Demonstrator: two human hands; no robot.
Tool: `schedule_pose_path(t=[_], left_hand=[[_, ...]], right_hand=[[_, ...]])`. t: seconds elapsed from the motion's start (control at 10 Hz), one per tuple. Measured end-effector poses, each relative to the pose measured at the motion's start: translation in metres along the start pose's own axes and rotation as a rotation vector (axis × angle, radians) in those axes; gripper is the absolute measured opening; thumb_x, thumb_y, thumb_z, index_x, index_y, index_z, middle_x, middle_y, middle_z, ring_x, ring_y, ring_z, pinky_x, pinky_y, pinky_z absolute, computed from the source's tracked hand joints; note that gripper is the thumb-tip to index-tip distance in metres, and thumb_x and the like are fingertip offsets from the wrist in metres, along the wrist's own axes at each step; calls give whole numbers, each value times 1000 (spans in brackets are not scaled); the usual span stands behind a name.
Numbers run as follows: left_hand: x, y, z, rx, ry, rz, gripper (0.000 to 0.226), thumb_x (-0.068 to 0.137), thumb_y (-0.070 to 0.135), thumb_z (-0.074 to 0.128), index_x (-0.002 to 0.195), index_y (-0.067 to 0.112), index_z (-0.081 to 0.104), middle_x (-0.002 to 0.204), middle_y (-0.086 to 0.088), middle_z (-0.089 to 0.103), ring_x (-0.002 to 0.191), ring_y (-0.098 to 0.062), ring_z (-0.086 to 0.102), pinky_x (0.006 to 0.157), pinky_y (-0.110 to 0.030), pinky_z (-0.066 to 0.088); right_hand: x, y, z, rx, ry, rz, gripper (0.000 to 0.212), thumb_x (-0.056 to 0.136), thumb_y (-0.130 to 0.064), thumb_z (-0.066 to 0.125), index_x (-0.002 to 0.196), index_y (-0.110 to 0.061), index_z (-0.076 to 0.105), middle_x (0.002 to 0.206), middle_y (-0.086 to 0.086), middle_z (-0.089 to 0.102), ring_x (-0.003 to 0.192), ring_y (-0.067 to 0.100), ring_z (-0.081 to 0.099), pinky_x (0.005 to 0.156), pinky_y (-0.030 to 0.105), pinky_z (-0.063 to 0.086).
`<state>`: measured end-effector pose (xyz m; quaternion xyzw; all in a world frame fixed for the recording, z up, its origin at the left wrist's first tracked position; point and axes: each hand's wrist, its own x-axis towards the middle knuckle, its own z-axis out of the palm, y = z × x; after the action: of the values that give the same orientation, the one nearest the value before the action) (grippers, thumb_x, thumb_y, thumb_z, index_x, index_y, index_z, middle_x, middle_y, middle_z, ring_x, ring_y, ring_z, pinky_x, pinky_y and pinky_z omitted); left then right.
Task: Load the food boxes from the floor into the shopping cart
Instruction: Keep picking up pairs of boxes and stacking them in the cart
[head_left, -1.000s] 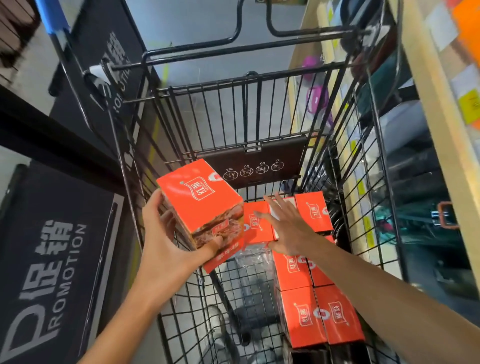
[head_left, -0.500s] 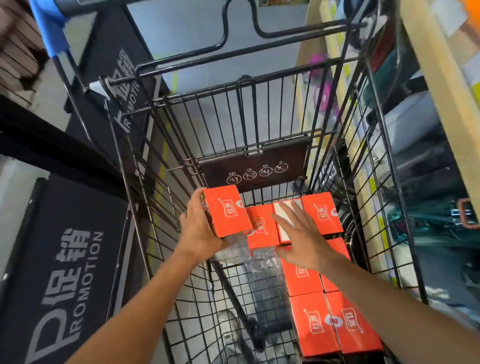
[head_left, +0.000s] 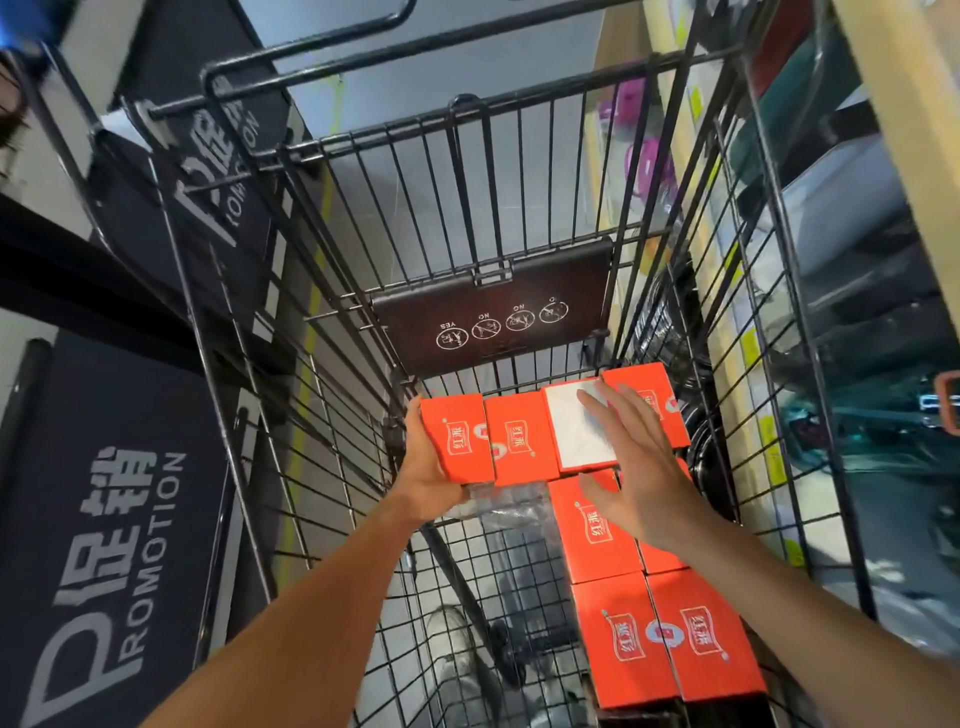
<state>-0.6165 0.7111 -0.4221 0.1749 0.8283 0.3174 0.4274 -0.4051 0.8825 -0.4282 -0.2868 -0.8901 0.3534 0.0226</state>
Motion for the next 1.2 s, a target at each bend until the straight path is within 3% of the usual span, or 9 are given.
schedule_pose_path(t=[0.1,0.2,0.3,0.4,0.5,0.7,0.8,1.0,1.2], left_hand=[[24,-17,17,-90,-41,54,75,98,11,64,110,82,44,97,55,56,90,29,55,95,-27,53],[28,-23,20,-175,-208,37,62,90,78,40,114,31,72,111,-2,75,96,-21,75,70,-40,62],[28,-21,17,214,-141,-39,124,69,54,88,160,22,11,163,-11,23,147,-32,36,114,-43,40],[12,-2,4,425,-38,-67,168,50,30,101,153,24,-32,167,-4,-15,156,-28,-1,127,-44,12],[-19,32,-15,430,-76,-26,155,59,39,96,157,22,-23,168,-7,-15,156,-28,-7,127,-48,6],[-104,109,-80,506,-18,404,88,85,44,70,157,13,30,156,-11,41,146,-30,33,123,-43,24],[-146,146,-117,620,-8,597,84,80,58,48,149,11,47,149,-10,52,140,-26,44,121,-40,28],[-197,196,-172,827,19,955,70,89,57,51,140,9,59,136,-12,63,126,-30,58,111,-45,42],[-226,227,-184,975,-33,1102,73,93,70,41,145,22,55,145,-6,57,132,-34,52,112,-57,35]], right_hand=[[-6,3,3,29,59,-50,88,81,-16,78,157,-23,32,164,-8,22,155,20,7,123,45,18],[-11,0,0,40,72,-26,88,82,-16,78,157,-24,32,162,-9,25,156,18,6,122,43,18],[-18,-11,-8,57,66,4,87,83,-17,76,157,-27,29,162,-12,22,155,14,3,120,40,17],[-21,-26,-29,64,52,37,87,82,-23,70,158,-27,27,162,-10,23,155,13,3,122,40,14],[-22,-49,-57,74,56,54,83,85,-25,70,157,-21,29,161,-3,29,152,16,12,124,41,16],[-28,-117,-125,116,45,87,68,93,-29,65,154,-19,38,157,-3,37,146,15,29,122,38,24],[-44,-150,-159,89,48,95,65,96,-28,65,154,-21,38,157,-4,38,145,14,29,120,34,24],[-91,-207,-211,32,34,176,57,101,-43,56,153,-28,39,158,-4,38,146,16,32,118,40,28],[-140,-250,-233,-147,70,245,58,98,-58,53,150,-36,42,157,-8,40,146,14,31,118,40,31]])
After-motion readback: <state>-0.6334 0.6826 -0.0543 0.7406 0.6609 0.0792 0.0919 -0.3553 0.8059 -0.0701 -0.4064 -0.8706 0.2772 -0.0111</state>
